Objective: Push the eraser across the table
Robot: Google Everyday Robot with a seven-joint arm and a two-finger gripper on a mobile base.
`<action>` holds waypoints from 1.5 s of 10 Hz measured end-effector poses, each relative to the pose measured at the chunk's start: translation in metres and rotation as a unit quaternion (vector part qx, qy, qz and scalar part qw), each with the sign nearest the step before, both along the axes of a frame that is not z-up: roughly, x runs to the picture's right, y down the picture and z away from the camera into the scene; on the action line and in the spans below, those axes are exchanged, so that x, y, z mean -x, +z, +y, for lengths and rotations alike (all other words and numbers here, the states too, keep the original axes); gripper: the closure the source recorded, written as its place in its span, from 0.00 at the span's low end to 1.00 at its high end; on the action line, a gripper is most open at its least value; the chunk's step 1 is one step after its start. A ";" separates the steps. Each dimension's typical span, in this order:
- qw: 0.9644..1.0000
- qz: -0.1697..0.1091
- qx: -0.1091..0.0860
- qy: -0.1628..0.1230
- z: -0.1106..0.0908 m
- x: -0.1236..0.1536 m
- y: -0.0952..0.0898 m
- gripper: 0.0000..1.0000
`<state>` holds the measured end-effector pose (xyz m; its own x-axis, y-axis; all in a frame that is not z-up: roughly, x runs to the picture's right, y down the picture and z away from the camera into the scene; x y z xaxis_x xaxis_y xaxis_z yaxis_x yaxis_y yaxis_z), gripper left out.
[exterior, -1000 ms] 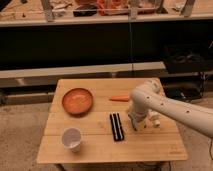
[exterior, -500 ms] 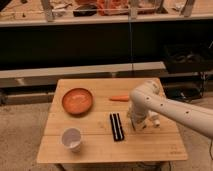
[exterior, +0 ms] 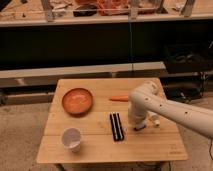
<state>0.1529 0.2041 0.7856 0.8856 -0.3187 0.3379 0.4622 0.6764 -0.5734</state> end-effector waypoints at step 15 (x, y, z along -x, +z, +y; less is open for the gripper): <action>0.998 -0.038 0.027 -0.037 0.013 0.009 0.027 1.00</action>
